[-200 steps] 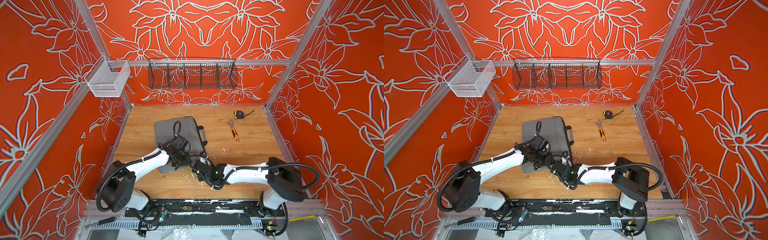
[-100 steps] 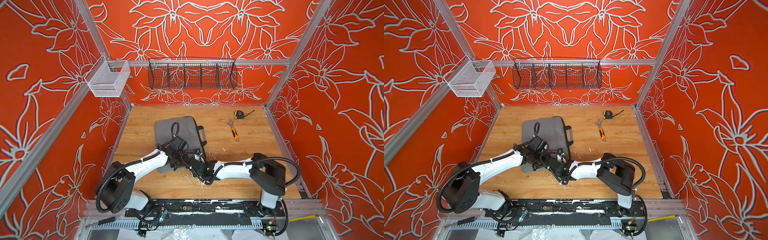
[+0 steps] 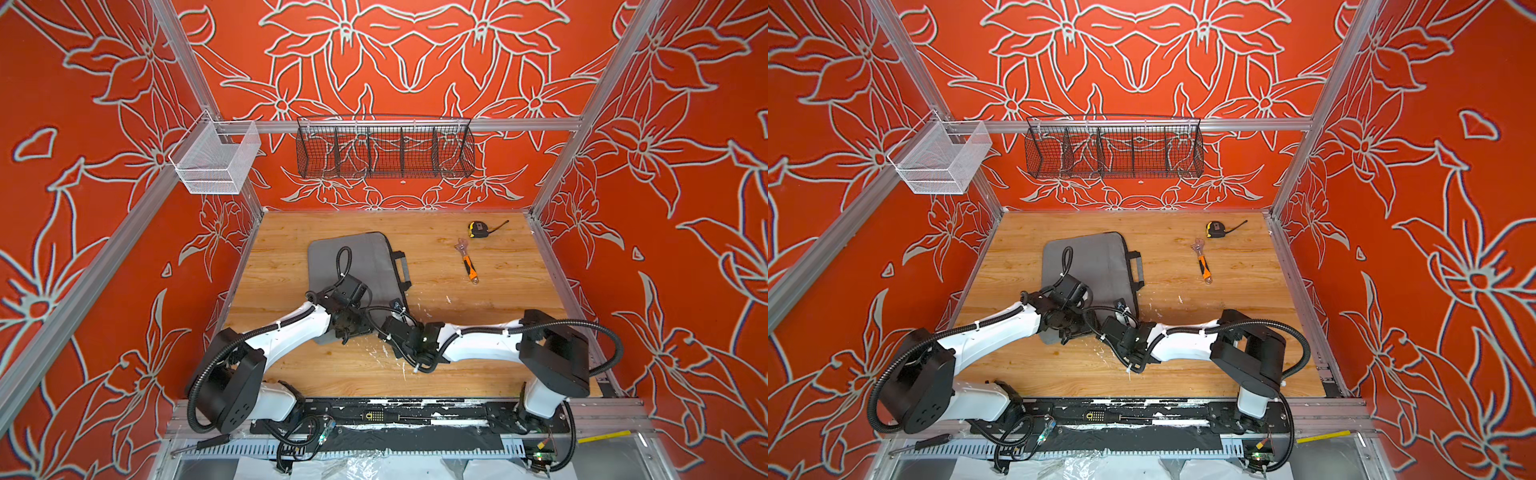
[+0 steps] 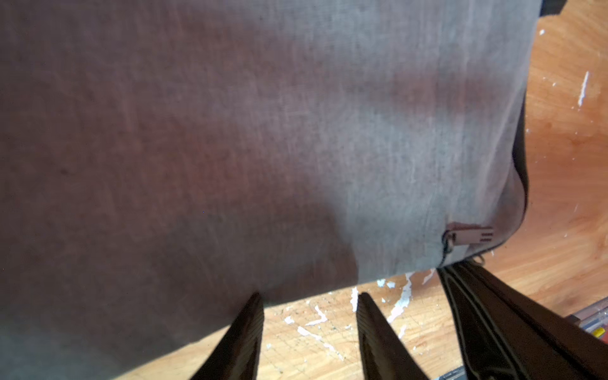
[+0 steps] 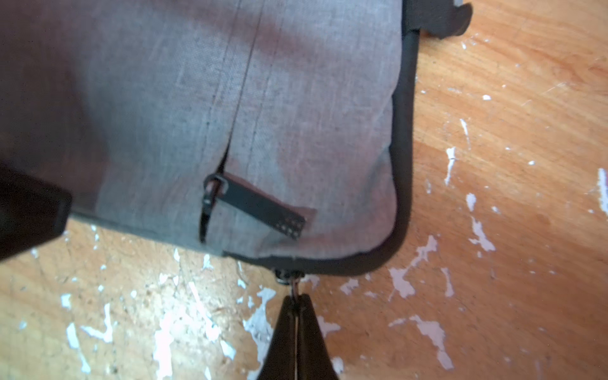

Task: Open the zippered laptop bag and take out the laptop
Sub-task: Unzip the zipper on the zippered laptop bag.

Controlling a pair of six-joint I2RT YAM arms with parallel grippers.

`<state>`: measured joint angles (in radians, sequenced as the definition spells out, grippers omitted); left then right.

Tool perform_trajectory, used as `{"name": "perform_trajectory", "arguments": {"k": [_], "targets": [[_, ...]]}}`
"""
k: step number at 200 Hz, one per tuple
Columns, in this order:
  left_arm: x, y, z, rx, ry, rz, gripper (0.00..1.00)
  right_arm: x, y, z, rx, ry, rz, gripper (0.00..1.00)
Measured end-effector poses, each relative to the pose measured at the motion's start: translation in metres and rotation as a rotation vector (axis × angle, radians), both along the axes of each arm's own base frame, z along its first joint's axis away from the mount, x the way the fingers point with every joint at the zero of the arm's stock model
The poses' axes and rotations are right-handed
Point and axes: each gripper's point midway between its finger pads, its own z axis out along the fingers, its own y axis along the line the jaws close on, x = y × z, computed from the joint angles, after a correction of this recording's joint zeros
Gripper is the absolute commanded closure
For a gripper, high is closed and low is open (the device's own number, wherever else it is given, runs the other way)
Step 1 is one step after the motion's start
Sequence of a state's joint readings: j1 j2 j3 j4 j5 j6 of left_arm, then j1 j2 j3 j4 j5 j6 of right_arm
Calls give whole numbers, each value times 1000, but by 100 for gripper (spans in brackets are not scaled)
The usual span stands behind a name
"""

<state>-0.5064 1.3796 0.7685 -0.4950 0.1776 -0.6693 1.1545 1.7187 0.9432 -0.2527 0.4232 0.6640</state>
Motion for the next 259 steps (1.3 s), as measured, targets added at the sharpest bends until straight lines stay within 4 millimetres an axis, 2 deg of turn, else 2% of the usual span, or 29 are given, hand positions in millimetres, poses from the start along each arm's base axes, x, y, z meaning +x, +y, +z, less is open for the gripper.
{"name": "perform_trajectory", "arguments": {"k": [42,119,171,197,222,240,259], "targets": [[1,1,-3,-2,9,1,52,5,-8,-3,-29,-3,26,100],[2,4,-7,2,-26,-25,52,29,-28,-7,-47,28,108,100],[-5,8,-1,13,-92,-120,51,29,-25,-16,-23,69,282,100],[-11,13,22,31,-226,-201,50,22,-21,-14,5,74,357,100],[-14,-1,49,-6,-430,-302,49,19,-22,-4,61,76,396,100],[-26,-17,53,3,-570,-441,49,23,-22,7,115,76,407,100],[-40,-36,50,50,-682,-618,49,26,-21,12,162,87,418,100]]}}
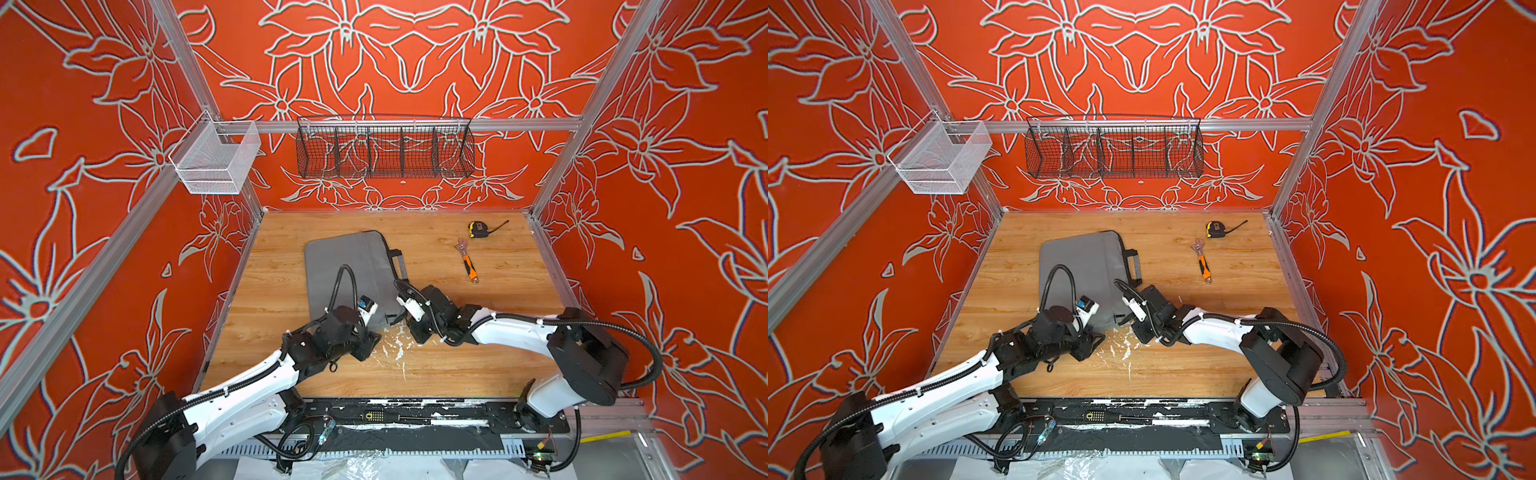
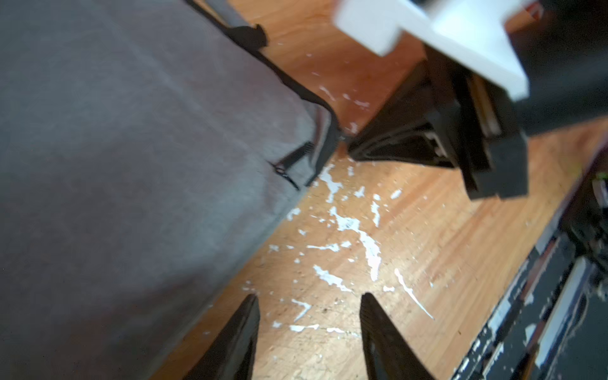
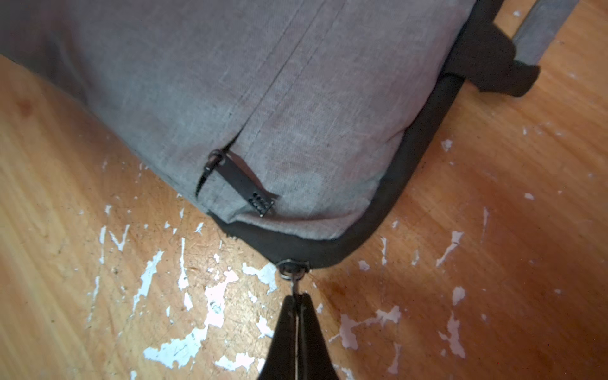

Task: Open the zippered laptop bag and take out the laptop
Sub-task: Unzip the zipper on the zippered laptop bag.

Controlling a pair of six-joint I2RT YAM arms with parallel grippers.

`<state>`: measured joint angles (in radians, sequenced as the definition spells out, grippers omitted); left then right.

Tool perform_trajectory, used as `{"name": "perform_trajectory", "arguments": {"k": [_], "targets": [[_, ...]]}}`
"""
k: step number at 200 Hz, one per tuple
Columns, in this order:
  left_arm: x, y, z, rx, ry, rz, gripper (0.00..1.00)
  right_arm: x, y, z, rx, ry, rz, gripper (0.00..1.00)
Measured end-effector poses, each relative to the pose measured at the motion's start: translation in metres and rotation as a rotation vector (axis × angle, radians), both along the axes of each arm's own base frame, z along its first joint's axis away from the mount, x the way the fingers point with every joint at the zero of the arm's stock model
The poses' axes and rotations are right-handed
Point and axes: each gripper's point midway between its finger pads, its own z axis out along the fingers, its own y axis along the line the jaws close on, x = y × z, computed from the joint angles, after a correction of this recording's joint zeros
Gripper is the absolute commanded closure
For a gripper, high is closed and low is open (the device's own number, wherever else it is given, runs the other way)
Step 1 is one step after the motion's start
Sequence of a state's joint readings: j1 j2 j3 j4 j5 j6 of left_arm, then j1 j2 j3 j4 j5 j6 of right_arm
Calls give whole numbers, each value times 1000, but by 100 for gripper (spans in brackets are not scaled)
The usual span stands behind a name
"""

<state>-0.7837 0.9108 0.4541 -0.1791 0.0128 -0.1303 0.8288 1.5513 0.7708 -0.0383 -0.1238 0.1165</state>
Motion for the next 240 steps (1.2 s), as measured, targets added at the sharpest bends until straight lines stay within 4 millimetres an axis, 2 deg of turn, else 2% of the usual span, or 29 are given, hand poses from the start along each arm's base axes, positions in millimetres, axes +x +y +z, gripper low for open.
{"name": "perform_trajectory", "arguments": {"k": [17,50,77,101,133,167,198,215,240], "targets": [[-2,-11,-4,61,-82,-92,49,-2,1,1,25,27,14,100],[13,-30,-16,198,-167,-184,51,-5,4,2,54,57,34,100],[27,-52,-24,245,-232,-238,59,-6,5,3,76,75,44,100],[38,-61,-34,266,-267,-246,65,-8,5,2,97,94,51,100],[50,-69,-34,269,-328,-240,72,-11,7,2,121,114,56,100],[59,-72,-38,295,-370,-238,92,-12,6,1,130,129,51,100],[63,-73,-43,318,-392,-240,93,-12,0,-3,122,145,33,100],[65,-73,-43,322,-403,-238,100,-11,0,-3,124,147,26,100],[66,-74,-43,325,-410,-240,100,-11,-1,-3,124,150,22,100]]}}
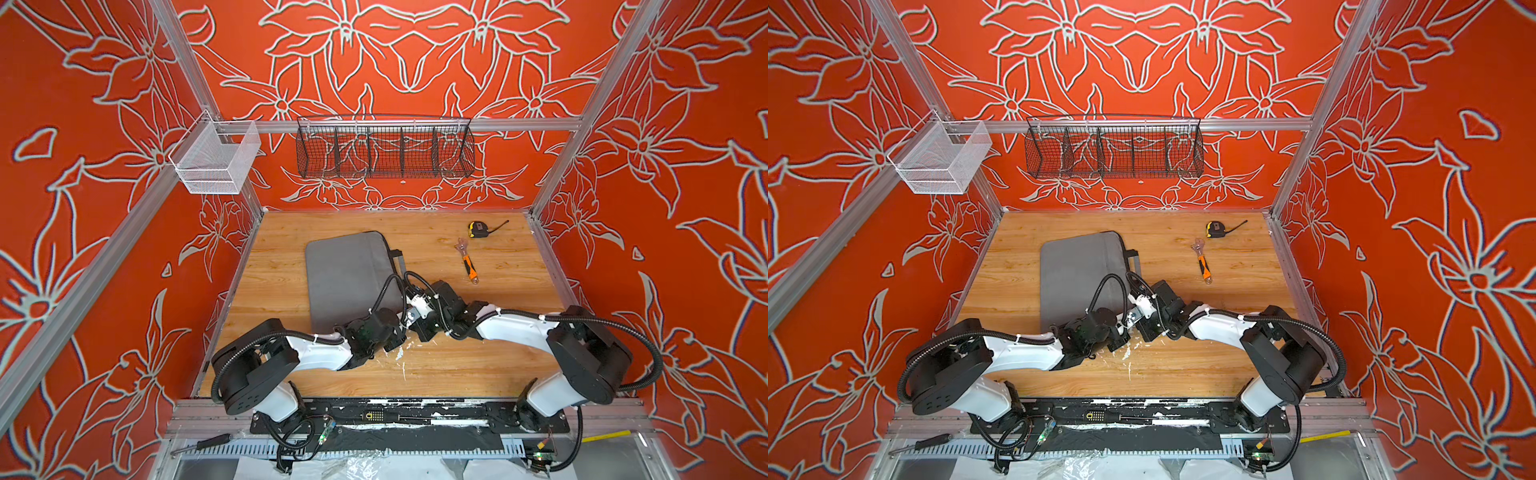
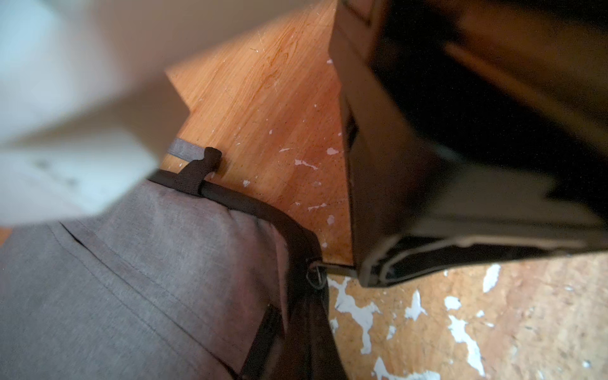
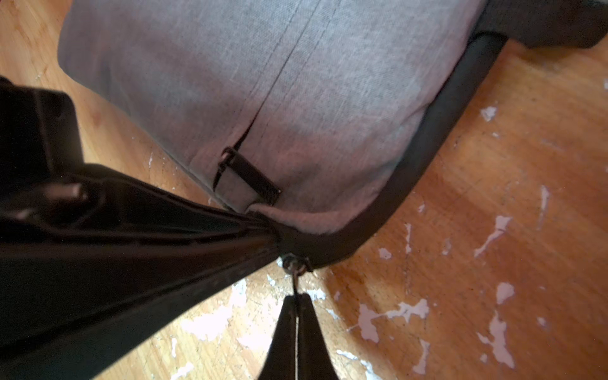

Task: Open the zippered laptop bag and take out the laptop
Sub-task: Unzip the zipper on the zippered laptop bag.

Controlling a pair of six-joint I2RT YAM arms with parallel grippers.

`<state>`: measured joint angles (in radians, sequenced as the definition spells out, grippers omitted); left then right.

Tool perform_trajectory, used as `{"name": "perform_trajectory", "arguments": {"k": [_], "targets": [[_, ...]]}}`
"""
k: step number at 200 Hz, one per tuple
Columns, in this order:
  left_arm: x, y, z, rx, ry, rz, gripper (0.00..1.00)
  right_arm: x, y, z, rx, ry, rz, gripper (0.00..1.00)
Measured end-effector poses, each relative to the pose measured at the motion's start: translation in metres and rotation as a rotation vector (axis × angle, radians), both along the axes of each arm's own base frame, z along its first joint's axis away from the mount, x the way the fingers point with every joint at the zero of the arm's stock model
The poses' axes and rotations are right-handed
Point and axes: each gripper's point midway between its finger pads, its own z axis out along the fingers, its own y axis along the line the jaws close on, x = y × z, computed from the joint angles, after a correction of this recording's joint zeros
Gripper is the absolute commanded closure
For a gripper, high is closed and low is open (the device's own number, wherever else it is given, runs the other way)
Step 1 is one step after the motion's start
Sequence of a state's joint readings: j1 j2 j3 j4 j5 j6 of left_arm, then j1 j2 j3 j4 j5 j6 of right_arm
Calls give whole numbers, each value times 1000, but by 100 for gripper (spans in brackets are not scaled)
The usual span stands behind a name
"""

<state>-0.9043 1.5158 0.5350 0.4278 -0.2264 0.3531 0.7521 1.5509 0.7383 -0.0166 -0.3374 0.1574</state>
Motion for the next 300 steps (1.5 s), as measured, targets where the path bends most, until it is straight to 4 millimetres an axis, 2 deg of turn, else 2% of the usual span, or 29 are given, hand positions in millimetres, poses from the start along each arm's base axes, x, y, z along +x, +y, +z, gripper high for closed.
{"name": "perform_trajectory", "arguments": {"k": [44,78,126,146,157,160,163,175,181,213,240,256,272,300], "targets": [[-2,3,0,0,-2,-2,100,0,0,1,-2,-4,-3,100],[-16,18,3,0,4,-8,100,5,-4,3,-17,-26,-28,100],[-35,30,24,-67,4,-29,100,10,-11,3,-58,-36,-56,100],[-37,29,26,-75,5,-44,64,10,-11,5,-57,-35,-56,100],[-39,29,24,-74,2,-55,49,9,-10,6,-50,-33,-53,100],[-39,30,23,-74,2,-56,38,8,-10,7,-46,-31,-50,100],[-40,30,21,-65,-3,-63,32,7,-9,9,-41,-31,-48,100],[-41,31,16,-46,-12,-76,17,5,-8,16,-19,-35,-40,100],[-41,30,12,-30,-16,-88,14,3,-8,21,-9,-37,-36,100],[-36,21,-4,52,-34,-142,17,-6,-10,44,38,-49,-24,100],[-28,8,1,59,-71,-169,31,-12,-11,53,68,-41,-20,100],[-21,-1,12,35,-95,-171,40,-14,-11,54,69,-36,-20,100],[-15,-9,18,24,-112,-173,43,-15,-13,52,62,-30,-22,100],[-10,-14,6,44,-96,-169,46,-15,-19,44,32,-11,-36,100]]}}
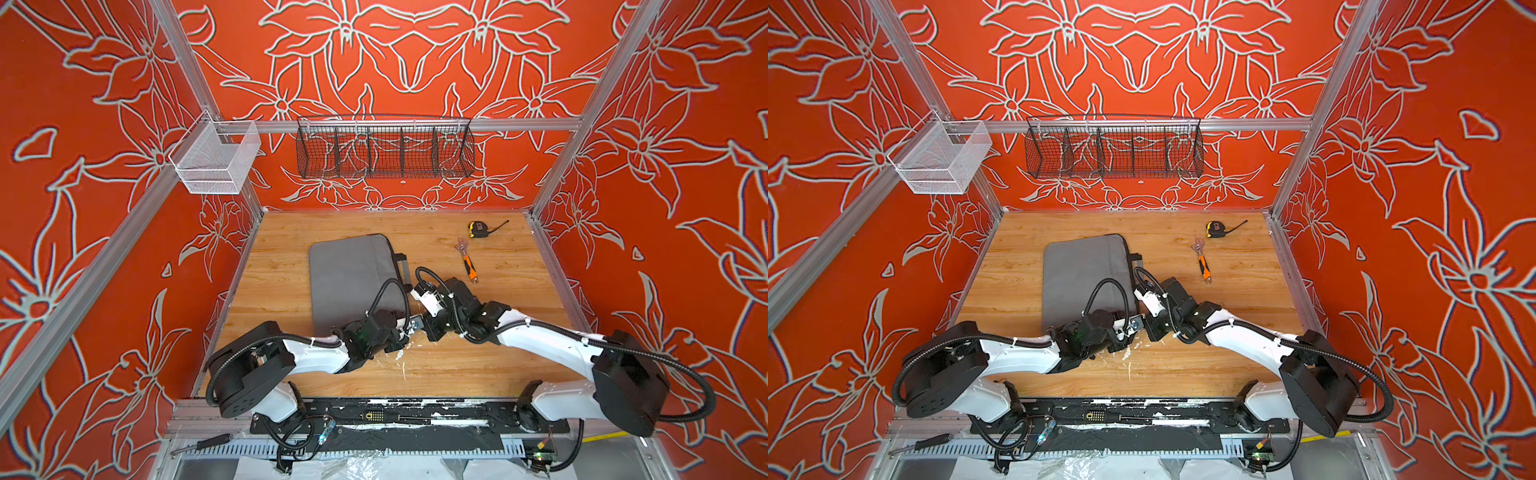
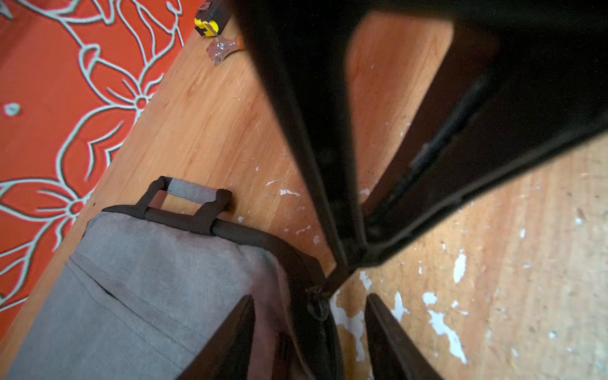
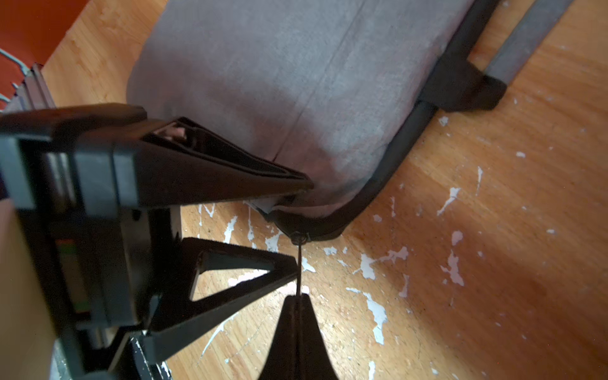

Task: Open the zippered laptop bag and take out the laptop
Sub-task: Unzip the zipper on the zippered laptop bag.

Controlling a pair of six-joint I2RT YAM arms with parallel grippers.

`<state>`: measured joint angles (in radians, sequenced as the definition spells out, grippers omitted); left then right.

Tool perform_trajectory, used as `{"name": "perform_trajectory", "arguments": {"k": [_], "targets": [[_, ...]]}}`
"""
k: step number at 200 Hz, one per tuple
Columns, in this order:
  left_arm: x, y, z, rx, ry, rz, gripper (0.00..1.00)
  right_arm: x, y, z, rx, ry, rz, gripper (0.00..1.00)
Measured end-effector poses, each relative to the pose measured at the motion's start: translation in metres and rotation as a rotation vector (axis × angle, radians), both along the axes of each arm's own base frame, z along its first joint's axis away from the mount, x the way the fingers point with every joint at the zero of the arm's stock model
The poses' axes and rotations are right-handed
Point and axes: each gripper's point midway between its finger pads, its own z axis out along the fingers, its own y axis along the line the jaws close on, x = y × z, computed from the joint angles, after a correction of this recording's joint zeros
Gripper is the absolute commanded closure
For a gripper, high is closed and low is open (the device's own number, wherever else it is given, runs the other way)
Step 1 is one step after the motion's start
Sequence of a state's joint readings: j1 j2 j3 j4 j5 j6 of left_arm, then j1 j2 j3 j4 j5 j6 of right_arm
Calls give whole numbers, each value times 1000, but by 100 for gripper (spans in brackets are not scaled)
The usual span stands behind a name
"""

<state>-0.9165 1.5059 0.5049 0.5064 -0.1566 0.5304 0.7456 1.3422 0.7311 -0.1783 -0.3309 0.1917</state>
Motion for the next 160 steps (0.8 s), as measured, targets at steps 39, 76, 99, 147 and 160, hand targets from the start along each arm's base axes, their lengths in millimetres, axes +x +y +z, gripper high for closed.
{"name": "perform_trajectory", "arguments": {"k": [39,76,99,147,160], "targets": [[-4,7,-20,38,32,10,46,-2,-3,-21,-48,46,-4,100],[0,9,-30,53,28,31,82,-1,-3,-27,-52,54,-12,100],[5,6,-31,49,13,39,100,1,-5,-27,-55,48,-17,100],[3,10,-24,43,2,40,100,6,-8,-27,-52,22,-22,100],[-4,14,-21,42,10,29,100,9,-8,-26,-50,8,-17,100]]}}
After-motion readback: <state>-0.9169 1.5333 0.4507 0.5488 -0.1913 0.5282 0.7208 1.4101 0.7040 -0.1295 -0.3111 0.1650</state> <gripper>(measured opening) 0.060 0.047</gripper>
